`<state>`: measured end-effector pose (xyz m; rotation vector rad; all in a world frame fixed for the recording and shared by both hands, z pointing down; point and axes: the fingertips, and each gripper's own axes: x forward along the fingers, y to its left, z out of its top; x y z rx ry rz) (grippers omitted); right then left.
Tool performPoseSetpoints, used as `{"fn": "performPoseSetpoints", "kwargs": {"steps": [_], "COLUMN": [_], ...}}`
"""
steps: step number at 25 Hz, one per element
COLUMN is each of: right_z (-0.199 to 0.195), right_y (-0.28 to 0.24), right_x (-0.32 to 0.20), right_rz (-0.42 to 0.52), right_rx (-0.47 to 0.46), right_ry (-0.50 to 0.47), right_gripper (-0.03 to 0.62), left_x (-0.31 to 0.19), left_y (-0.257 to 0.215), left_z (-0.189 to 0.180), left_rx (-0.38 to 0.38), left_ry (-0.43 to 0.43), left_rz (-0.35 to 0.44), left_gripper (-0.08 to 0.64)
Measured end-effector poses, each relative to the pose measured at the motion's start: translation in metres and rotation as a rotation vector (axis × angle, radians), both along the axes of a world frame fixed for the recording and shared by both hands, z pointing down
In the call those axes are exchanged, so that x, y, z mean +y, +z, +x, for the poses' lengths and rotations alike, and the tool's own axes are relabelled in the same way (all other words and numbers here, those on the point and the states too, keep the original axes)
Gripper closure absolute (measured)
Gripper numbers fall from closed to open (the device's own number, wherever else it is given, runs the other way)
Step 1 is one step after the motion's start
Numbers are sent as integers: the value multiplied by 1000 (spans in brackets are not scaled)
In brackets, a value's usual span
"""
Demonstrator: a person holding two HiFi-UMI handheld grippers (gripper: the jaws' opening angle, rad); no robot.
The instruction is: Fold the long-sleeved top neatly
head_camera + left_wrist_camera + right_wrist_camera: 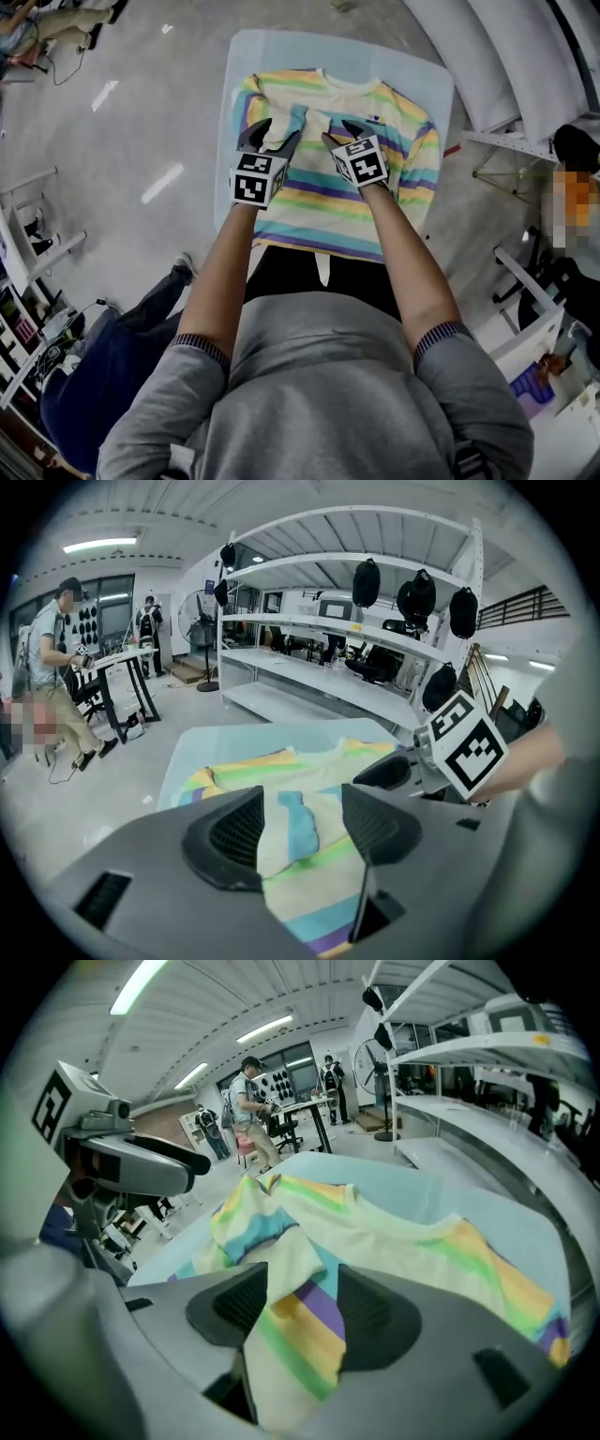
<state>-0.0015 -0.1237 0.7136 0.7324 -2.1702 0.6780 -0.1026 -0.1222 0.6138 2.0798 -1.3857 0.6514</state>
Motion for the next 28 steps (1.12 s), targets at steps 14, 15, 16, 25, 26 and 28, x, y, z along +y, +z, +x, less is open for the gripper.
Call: {"fn": "performPoseSetpoints", "kwargs": {"steps": [14,15,16,25,26,28], "right_z": [-32,-33,-32,8,15,36], "right_y": [17,8,-2,-107,-115,-124], "right_x": [-20,-21,-23,-31,-32,-34], "right_rz": [53,56,64,159,161,158], "right_rx": [133,108,82,-71,-79,-92], "right_ry": [19,34,49,142,156,186], "right_gripper": [568,568,569,569,569,569], "left_x": [7,8,9,14,14,12], "left_y": [7,6,4,-6,-7,-6], "left_z": [-46,-50,-53,-64,-63,-52], "left_rx": [16,12,8,-5,-8,-16], "left_ry": [-27,-31,-36,-68,-64,-51], "left_rz": [3,4,4,-7,-7,-8], "left_gripper": [274,274,274,273,273,273]}}
